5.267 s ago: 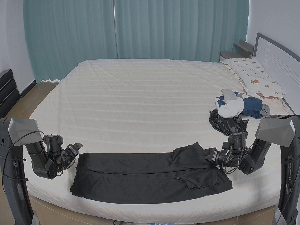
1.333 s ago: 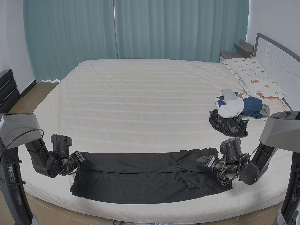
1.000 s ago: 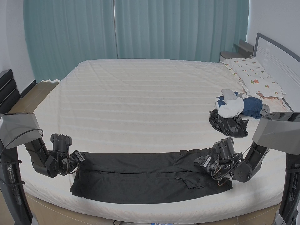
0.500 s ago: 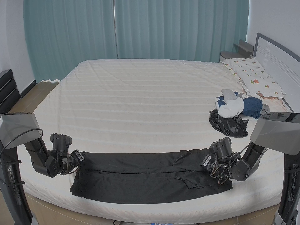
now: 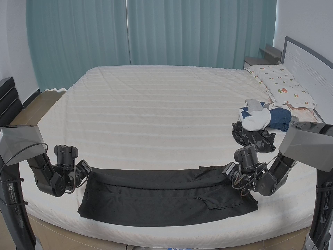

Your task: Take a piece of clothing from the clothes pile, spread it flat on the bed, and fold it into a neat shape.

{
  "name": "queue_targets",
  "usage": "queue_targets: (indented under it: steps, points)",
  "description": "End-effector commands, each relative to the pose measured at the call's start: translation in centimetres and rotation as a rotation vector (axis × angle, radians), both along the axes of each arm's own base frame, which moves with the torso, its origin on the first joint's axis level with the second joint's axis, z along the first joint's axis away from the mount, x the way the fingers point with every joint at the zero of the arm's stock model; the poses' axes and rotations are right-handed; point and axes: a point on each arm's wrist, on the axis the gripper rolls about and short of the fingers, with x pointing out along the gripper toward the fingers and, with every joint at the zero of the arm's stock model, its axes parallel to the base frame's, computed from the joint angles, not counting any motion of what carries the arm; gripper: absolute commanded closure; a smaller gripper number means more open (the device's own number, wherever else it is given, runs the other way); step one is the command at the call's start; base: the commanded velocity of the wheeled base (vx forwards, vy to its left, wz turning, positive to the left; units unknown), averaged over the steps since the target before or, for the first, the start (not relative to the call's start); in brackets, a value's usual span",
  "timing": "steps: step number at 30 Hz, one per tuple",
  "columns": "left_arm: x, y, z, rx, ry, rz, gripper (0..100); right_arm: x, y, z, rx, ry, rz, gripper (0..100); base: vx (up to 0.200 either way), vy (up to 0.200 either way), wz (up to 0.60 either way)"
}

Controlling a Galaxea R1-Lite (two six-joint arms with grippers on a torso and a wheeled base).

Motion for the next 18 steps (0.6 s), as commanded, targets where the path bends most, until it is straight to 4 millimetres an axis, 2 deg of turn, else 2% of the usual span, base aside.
queue_targets:
  steps: [1, 4, 6, 8, 12, 18]
  points:
    - [0.6, 0.0, 0.7, -0.022, -0.095, 0.032, 100, 2.3, -0.4, 1.9, 0.040, -0.139, -0.053, 100, 0.000, 0.000, 0.00]
    - [1.2, 0.1, 1.5, -0.035, -0.222, 0.076, 100, 3.4, -1.0, 3.3, 0.070, -0.285, -0.105, 100, 0.000, 0.000, 0.00]
    - [1.2, 0.1, 2.1, -0.036, -0.296, 0.085, 100, 3.6, -1.3, 3.3, 0.074, -0.346, -0.105, 100, 0.000, 0.000, 0.00]
    - [1.1, 0.1, 1.8, -0.039, -0.326, 0.080, 100, 3.0, -1.4, 2.2, 0.049, -0.332, -0.084, 100, 0.000, 0.000, 0.00]
    - [0.8, 0.1, -0.1, -0.001, -0.287, 0.057, 100, 1.7, -1.3, -0.1, -0.003, -0.255, -0.043, 100, 0.000, 0.000, 0.00]
    - [-1.6, 0.1, -1.6, 0.144, -0.151, -0.040, 100, -0.2, -1.6, -1.2, -0.059, -0.178, 0.039, 100, 0.000, 0.000, 0.00]
